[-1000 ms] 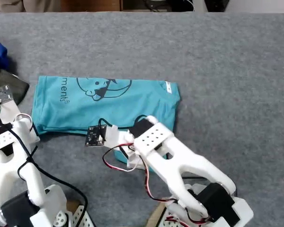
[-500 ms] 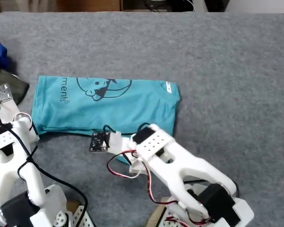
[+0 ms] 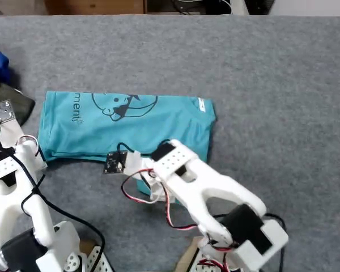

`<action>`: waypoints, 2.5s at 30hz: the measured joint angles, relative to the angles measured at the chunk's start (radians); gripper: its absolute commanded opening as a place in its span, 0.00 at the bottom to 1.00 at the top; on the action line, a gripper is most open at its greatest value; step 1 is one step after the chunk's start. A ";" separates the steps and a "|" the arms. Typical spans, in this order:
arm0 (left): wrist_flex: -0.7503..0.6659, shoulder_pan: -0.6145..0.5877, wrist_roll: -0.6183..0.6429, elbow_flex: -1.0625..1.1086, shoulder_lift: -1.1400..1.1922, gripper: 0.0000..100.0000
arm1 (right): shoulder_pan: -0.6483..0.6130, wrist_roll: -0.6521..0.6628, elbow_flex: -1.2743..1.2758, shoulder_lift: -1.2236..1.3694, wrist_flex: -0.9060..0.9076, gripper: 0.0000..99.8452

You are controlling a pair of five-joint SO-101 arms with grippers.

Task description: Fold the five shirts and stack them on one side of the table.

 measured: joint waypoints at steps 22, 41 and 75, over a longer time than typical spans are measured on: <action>0.000 0.000 0.000 0.000 0.000 0.02 | 0.152 -0.051 -0.351 0.098 0.221 0.00; 0.000 0.000 0.000 0.000 0.000 0.02 | 0.322 0.115 -1.280 0.615 0.535 0.00; 0.000 0.000 0.000 0.000 0.000 0.02 | 0.288 0.114 -1.405 0.606 0.715 0.16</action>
